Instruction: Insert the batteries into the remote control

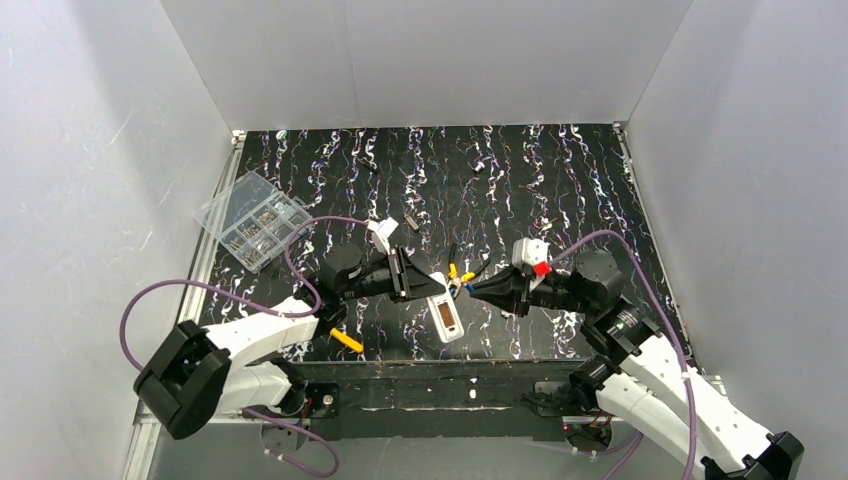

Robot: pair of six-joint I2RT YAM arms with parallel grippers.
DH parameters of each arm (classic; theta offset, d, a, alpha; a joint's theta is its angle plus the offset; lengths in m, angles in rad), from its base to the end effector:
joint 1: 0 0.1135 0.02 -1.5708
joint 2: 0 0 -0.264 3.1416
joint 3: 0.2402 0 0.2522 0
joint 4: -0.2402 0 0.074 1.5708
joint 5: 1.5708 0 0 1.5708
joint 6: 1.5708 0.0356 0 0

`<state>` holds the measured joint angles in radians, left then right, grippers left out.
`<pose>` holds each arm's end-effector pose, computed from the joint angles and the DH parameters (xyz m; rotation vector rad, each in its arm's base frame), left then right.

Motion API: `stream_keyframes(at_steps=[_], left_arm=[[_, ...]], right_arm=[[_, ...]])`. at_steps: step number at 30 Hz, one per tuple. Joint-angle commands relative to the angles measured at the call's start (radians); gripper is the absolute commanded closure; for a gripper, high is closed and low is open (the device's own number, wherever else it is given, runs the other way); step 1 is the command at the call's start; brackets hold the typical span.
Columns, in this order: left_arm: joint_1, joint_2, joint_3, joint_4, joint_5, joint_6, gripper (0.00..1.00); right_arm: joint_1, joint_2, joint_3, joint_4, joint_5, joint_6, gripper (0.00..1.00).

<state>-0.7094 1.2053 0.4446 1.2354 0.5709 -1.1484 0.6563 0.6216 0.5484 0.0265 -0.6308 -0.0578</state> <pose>0.1672 -0.1689 0.2822 0.3221 1.3843 -1.9059 0.1113 0.1123 0.3044 -1.0391 1.3418 0.9611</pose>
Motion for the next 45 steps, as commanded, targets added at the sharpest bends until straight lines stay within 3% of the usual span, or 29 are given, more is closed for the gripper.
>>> stream_keyframes(at_steps=[1,9,14,29,38,41,45], left_arm=[[-0.004,-0.109,0.039,-0.054,0.054,0.208,1.00],[-0.004,-0.162,-0.017,0.103,0.046,0.312,1.00],[-0.004,-0.124,-0.049,0.300,0.055,0.313,1.00],[-0.007,-0.209,-0.026,0.254,0.217,0.544,1.00],[-0.006,-0.211,-0.024,0.266,0.231,0.566,1.00],[-0.006,-0.227,-0.018,0.183,0.159,0.538,1.00],[-0.006,-0.265,-0.009,-0.024,-0.110,0.421,1.00]], right_arm=[[0.008,-0.020,0.017,-0.011,-0.239,-0.187,0.99],[0.012,-0.024,0.027,-0.073,-0.428,-0.399,0.99],[0.013,-0.026,0.041,-0.075,-0.437,-0.424,0.99],[0.013,-0.095,-0.029,0.091,-0.227,-0.257,0.99],[0.014,-0.083,-0.031,0.116,-0.135,-0.197,0.99],[0.014,-0.090,-0.052,0.220,-0.061,-0.102,0.99],[0.014,-0.087,-0.079,0.382,0.028,0.079,0.99]])
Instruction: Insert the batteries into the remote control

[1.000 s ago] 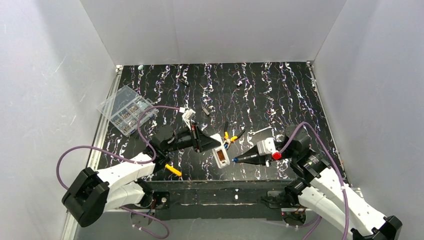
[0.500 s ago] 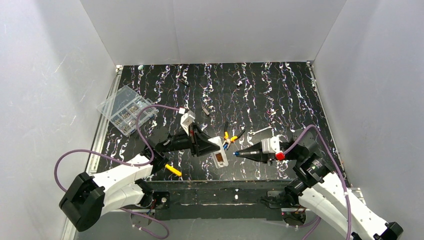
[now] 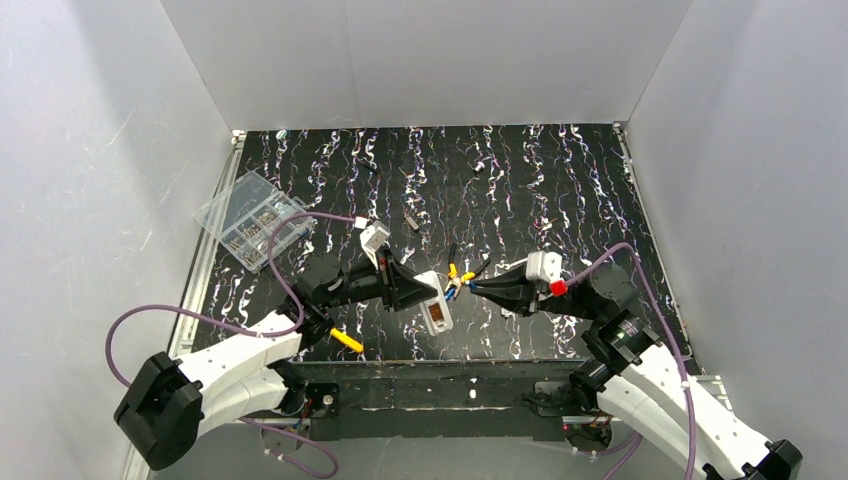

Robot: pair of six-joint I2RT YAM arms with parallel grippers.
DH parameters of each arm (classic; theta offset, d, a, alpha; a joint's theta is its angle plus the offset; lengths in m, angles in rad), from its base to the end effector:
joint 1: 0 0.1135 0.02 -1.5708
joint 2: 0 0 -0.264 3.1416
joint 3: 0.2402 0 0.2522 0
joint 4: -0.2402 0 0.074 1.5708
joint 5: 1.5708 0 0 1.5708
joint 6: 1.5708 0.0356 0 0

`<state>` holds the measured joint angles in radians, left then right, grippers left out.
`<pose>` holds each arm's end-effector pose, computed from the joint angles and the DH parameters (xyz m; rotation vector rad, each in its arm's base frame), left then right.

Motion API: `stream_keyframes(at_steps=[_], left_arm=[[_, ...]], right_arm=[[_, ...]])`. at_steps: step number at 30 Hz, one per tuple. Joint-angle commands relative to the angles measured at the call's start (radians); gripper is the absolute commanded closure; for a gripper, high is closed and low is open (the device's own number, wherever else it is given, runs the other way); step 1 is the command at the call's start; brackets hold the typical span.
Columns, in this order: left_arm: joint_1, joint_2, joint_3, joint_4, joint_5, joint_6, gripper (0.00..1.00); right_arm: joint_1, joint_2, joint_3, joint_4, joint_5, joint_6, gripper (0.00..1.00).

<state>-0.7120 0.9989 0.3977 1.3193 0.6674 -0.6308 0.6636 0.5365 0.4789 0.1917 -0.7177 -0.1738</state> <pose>0.1293 -0.1407 0.3135 0.7308 0.8809 -1.4930 0.0967 0.1053 0.3077 -1.1279 1.0440 0.9057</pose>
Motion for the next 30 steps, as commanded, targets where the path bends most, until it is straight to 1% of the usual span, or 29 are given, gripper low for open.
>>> stream_keyframes(at_steps=[1,2,5,8,11,14,19,23,26,30], left_arm=[[-0.003,-0.064,0.036,-0.130,-0.253,-0.132,1.00],[-0.004,-0.068,0.036,-0.140,-0.289,-0.162,1.00],[-0.004,-0.074,0.036,-0.155,-0.369,-0.234,1.00],[-0.003,-0.077,0.040,-0.203,-0.465,-0.356,1.00],[-0.004,-0.072,0.056,-0.291,-0.532,-0.470,1.00],[-0.004,-0.061,0.075,-0.343,-0.542,-0.532,1.00],[-0.003,-0.086,0.102,-0.447,-0.541,-0.553,1.00],[-0.003,-0.120,0.120,-0.528,-0.541,-0.540,1.00],[-0.003,-0.120,0.124,-0.552,-0.528,-0.534,1.00],[-0.004,-0.114,0.115,-0.543,-0.521,-0.544,1.00]], right_arm=[[0.008,0.018,0.005,0.215,0.149,0.255,0.99],[0.010,0.033,0.027,0.194,0.199,0.294,0.99],[0.029,0.091,0.076,0.147,0.251,0.352,0.99],[0.075,0.166,0.139,0.071,0.342,0.402,0.99],[0.140,0.248,0.177,0.015,0.390,0.379,0.99],[0.215,0.306,0.181,0.017,0.469,0.337,0.99],[0.261,0.370,0.168,0.043,0.538,0.351,0.99],[0.277,0.414,0.153,0.053,0.558,0.348,0.99],[0.284,0.436,0.144,0.064,0.563,0.347,0.99],[0.290,0.455,0.137,0.078,0.572,0.352,0.99]])
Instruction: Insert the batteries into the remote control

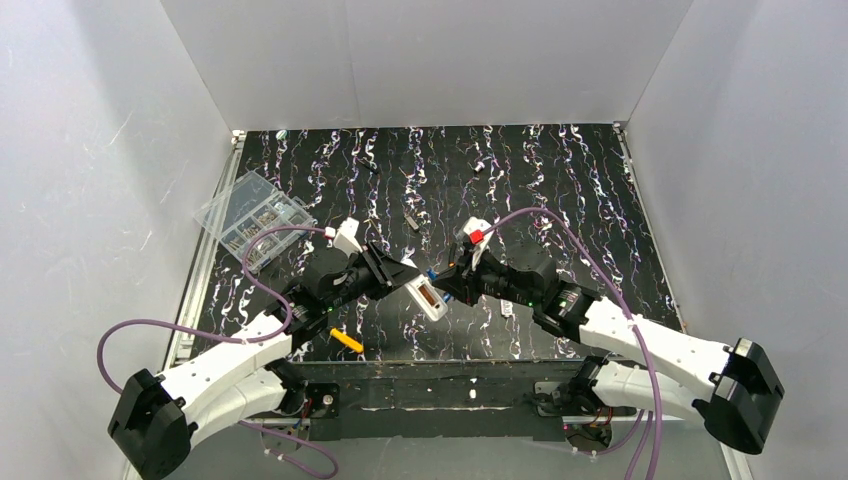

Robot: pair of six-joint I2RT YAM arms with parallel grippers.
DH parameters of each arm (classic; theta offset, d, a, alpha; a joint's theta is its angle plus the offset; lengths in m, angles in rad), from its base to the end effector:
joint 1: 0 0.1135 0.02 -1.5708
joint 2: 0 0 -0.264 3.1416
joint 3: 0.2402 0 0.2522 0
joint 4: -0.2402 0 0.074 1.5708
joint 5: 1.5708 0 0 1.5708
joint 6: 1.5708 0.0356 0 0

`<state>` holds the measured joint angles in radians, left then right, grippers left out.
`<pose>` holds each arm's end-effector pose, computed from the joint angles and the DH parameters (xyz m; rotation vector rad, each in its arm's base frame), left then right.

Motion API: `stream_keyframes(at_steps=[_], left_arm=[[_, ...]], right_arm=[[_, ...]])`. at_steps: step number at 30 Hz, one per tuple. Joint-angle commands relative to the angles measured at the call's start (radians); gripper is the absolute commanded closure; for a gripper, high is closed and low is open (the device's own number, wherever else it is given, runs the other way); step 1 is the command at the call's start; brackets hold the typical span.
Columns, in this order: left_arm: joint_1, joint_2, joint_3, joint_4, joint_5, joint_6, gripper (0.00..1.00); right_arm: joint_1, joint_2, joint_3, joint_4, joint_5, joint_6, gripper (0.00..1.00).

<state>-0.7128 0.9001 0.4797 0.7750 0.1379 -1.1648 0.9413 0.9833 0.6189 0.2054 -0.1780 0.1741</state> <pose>0.1530 -0.1387 0.3131 -0.1794 1.4035 -1.6895 0.1313 0.1909 0.2847 -0.8110 1.6389 0.9606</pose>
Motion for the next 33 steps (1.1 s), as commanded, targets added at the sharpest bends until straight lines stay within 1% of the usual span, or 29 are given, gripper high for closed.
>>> stream_keyframes(at_steps=[1,8,14,20,25,33], left_arm=[[-0.003,-0.014,0.030,0.007,0.007,-0.012,1.00],[-0.003,-0.001,0.028,0.015,0.000,-0.009,1.00],[-0.003,0.015,0.032,0.004,-0.003,-0.001,1.00],[-0.003,0.037,0.030,0.030,-0.013,-0.018,1.00],[-0.002,0.052,0.036,0.053,-0.025,-0.004,1.00],[-0.003,0.080,0.019,0.163,-0.010,0.031,1.00]], right_arm=[[0.013,0.013,-0.004,0.064,0.033,0.006,0.99],[0.020,0.025,0.005,0.052,0.026,0.022,0.99],[0.024,0.010,0.021,0.012,0.054,0.054,0.99],[0.025,0.018,0.018,-0.009,0.069,0.098,0.99],[0.029,0.014,0.017,-0.014,0.082,0.124,0.99],[0.037,0.049,0.040,-0.040,0.071,0.116,0.99]])
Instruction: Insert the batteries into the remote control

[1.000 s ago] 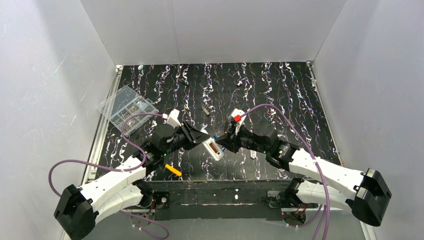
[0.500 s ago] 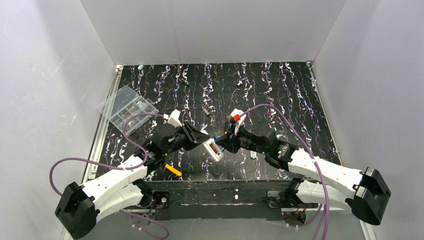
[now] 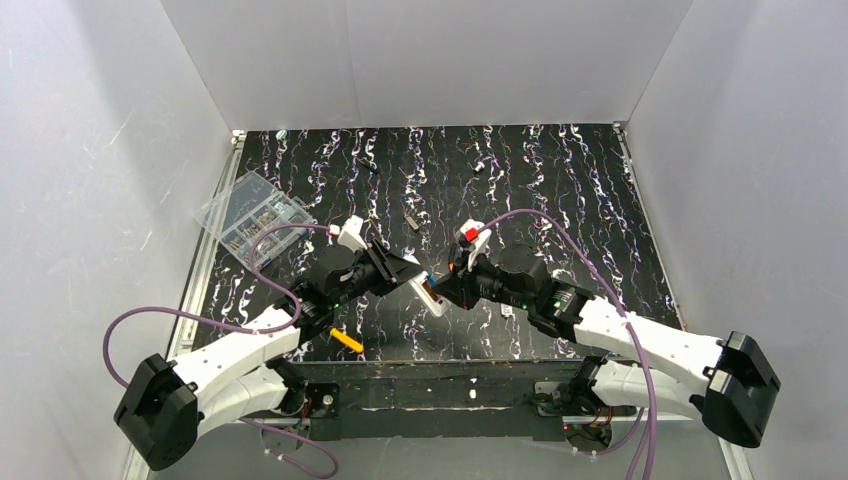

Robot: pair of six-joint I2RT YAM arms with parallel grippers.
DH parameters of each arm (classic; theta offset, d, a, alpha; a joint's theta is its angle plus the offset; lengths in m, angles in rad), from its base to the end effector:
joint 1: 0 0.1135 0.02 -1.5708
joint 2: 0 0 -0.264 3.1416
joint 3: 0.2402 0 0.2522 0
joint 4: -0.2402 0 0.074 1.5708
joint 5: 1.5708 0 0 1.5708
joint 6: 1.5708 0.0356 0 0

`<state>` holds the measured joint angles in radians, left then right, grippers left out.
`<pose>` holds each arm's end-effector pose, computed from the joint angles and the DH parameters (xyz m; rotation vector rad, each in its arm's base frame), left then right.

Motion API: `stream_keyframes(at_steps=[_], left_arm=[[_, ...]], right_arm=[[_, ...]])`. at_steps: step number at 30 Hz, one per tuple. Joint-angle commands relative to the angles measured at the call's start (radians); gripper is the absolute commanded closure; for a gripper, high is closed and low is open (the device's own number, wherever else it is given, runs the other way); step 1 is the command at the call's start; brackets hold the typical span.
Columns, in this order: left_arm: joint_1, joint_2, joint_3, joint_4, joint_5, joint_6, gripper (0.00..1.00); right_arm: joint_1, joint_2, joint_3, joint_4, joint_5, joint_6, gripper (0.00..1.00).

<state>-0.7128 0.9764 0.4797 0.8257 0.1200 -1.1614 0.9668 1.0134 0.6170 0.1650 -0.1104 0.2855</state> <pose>0.1633 -0.1468 0.3036 -0.2015 1.4250 -1.6668 0.1308 0.1964 0.2732 -0.7178 1.7746 0.9730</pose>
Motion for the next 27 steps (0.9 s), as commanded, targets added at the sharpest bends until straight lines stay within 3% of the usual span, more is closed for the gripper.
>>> stream_keyframes(at_steps=[1,12,27], left_arm=[[-0.003,0.007,0.019,0.128,0.014,0.030,1.00],[-0.002,0.017,0.031,0.147,0.052,0.031,1.00],[-0.003,0.020,0.052,0.041,0.064,0.040,1.00]], right_arm=[[0.013,0.022,0.044,-0.003,0.003,0.004,0.99],[0.025,0.004,0.030,-0.016,0.057,-0.016,0.99],[0.038,-0.053,0.047,-0.027,0.076,-0.048,0.99]])
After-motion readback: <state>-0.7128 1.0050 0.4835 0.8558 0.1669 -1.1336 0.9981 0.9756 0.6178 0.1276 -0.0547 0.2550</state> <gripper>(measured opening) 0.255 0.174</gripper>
